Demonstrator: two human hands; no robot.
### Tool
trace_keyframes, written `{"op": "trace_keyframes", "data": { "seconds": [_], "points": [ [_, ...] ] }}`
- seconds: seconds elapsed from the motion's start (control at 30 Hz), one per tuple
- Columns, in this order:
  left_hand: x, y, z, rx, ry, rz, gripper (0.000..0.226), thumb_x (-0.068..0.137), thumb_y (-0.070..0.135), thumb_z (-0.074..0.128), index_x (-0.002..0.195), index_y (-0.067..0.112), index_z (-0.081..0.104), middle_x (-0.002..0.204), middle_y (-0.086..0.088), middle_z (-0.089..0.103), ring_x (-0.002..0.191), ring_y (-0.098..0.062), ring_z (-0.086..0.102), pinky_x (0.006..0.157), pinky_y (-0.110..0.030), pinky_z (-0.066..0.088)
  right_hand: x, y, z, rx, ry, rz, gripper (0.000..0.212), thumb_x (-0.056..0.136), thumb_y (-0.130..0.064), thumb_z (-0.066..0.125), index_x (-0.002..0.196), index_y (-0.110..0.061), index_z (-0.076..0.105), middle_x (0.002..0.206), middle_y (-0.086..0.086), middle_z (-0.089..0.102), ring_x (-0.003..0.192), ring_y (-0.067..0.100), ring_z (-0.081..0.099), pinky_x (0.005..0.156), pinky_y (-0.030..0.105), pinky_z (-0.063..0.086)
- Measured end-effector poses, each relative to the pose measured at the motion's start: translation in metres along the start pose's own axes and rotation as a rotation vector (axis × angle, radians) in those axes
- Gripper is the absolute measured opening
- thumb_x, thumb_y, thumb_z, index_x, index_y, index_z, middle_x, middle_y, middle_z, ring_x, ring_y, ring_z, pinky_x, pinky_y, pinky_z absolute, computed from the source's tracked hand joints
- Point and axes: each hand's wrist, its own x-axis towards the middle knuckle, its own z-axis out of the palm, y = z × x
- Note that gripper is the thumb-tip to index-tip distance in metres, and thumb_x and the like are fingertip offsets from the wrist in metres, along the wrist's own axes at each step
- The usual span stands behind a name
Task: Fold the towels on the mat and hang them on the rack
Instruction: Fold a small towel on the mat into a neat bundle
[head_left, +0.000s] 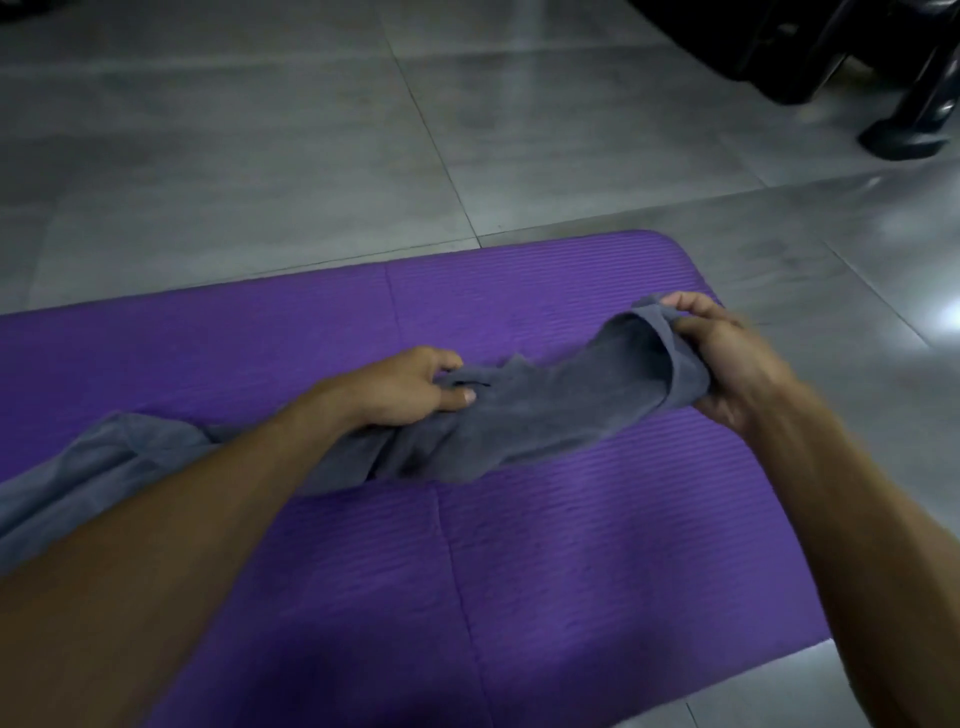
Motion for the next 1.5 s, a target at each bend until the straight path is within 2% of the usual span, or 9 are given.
{"op": "trace_keyframes", "data": {
  "seconds": [0.2,0.3,0.47,0.6,0.73,0.97,1.07,1.3,1.5],
  "points": [
    [0.06,0.004,-0.039,0.25,0.648,-0.095,0.027,0.095,0.03,0.052,0.12,0.019,0.048,0.118,-0.013,0.057,0.113,-0.035,0.05,0.086,-0.041,0.041,0.078,-0.026,0.032,-0.028,0.133,0.011,0.043,0.094,-0.004,0.054,0.132,-0.021,0.042,0.093,0.005,0.064,0.076,0.015,0.061,0.061,0.028,0.049],
    [0.065,-0.01,-0.037,0.505,0.551,-0.165,0.053,0.093,0.037,0.054,0.139,0.016,0.038,0.137,-0.014,0.041,0.126,-0.035,0.04,0.1,-0.048,0.036,0.101,0.003,0.044,-0.188,0.152,0.105,0.061,0.096,-0.029,0.055,0.149,-0.013,0.027,0.117,0.007,0.057,0.1,0.023,0.061,0.084,0.043,0.049],
    [0.021,-0.049,0.03,0.75,0.46,0.315,0.05,0.085,0.054,0.05,0.118,0.018,0.061,0.116,-0.004,0.058,0.107,-0.024,0.055,0.087,-0.041,0.046,0.067,0.076,0.024,-0.695,0.241,0.191,0.045,0.084,-0.044,0.065,0.077,0.001,0.068,0.081,0.018,0.067,0.079,0.026,0.061,0.083,0.044,0.051],
    [0.011,-0.089,0.054,0.929,0.382,0.281,0.064,0.08,0.063,0.044,0.115,0.016,0.067,0.11,-0.004,0.064,0.102,-0.023,0.06,0.089,-0.04,0.041,0.033,0.086,0.03,-0.551,0.022,0.103,0.013,0.084,-0.008,0.07,0.072,-0.012,0.066,0.072,0.001,0.065,0.071,0.013,0.057,0.074,0.03,0.047],
    [0.022,-0.07,0.048,0.835,0.447,0.191,0.026,0.086,0.035,0.067,0.105,0.017,0.066,0.102,-0.003,0.065,0.096,-0.024,0.06,0.084,-0.04,0.04,0.023,0.076,0.041,-0.072,0.166,0.017,0.015,0.095,-0.006,0.055,0.086,-0.018,0.054,0.076,0.003,0.063,0.066,0.011,0.06,0.065,0.032,0.055],
    [0.015,0.027,0.089,0.303,0.003,0.397,0.014,0.098,0.031,0.049,0.091,0.02,0.054,0.079,0.006,0.056,0.089,-0.021,0.061,0.074,-0.033,0.044,0.001,0.032,-0.051,-1.057,0.425,-0.016,0.015,0.087,-0.016,0.065,0.1,-0.01,0.067,0.103,0.021,0.068,0.104,0.035,0.062,0.084,0.035,0.045],
    [0.008,0.029,0.119,0.368,-0.036,0.417,0.024,0.094,0.035,0.056,0.115,0.025,0.058,0.11,0.003,0.062,0.108,-0.017,0.056,0.091,-0.034,0.044,-0.018,0.038,-0.087,-1.23,0.426,0.163,0.019,0.086,-0.026,0.067,0.1,-0.013,0.068,0.107,0.023,0.068,0.104,0.041,0.062,0.088,0.039,0.049],
    [-0.045,-0.045,0.084,0.712,0.119,0.576,0.04,0.085,0.039,0.055,0.12,0.022,0.057,0.118,0.002,0.055,0.109,-0.02,0.054,0.089,-0.037,0.045,-0.033,0.069,-0.017,-1.469,0.316,0.016,0.046,0.086,-0.032,0.061,0.126,-0.012,0.053,0.13,0.018,0.047,0.122,0.04,0.043,0.097,0.051,0.039],
    [-0.137,-0.144,-0.009,0.909,0.021,0.369,0.064,0.076,0.054,0.047,0.132,0.023,0.044,0.125,0.001,0.054,0.109,-0.018,0.058,0.09,-0.031,0.05,-0.051,0.078,0.17,-1.222,-0.335,-0.434,0.055,0.079,-0.044,0.064,0.129,-0.023,0.055,0.126,0.007,0.051,0.119,0.031,0.052,0.101,0.047,0.043]
  ]
}}
